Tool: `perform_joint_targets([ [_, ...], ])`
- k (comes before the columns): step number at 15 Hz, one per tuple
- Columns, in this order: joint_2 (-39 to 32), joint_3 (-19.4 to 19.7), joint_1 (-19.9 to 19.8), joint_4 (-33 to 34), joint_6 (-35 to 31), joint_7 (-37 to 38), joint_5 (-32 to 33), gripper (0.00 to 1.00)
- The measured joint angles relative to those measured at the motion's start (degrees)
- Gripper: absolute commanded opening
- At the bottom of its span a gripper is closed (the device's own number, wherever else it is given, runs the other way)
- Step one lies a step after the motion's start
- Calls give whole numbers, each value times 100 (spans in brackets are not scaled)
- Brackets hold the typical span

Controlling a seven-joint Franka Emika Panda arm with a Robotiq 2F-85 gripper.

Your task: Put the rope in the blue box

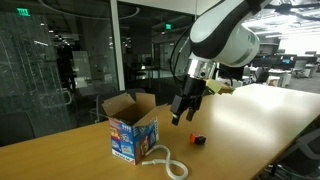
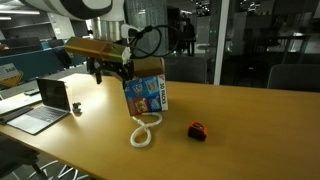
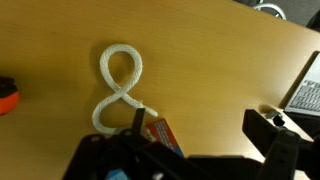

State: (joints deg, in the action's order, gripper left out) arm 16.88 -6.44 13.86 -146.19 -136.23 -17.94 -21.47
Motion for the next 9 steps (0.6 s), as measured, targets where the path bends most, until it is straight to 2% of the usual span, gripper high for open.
perform_joint_targets([
  [5,-931,-63,640,-153,-1083,-1671,-677,100],
  [7,-1397,-226,747,-144,-1326,-2192,-706,100],
  [9,-1847,-399,730,-96,-1470,-2478,-407,100],
])
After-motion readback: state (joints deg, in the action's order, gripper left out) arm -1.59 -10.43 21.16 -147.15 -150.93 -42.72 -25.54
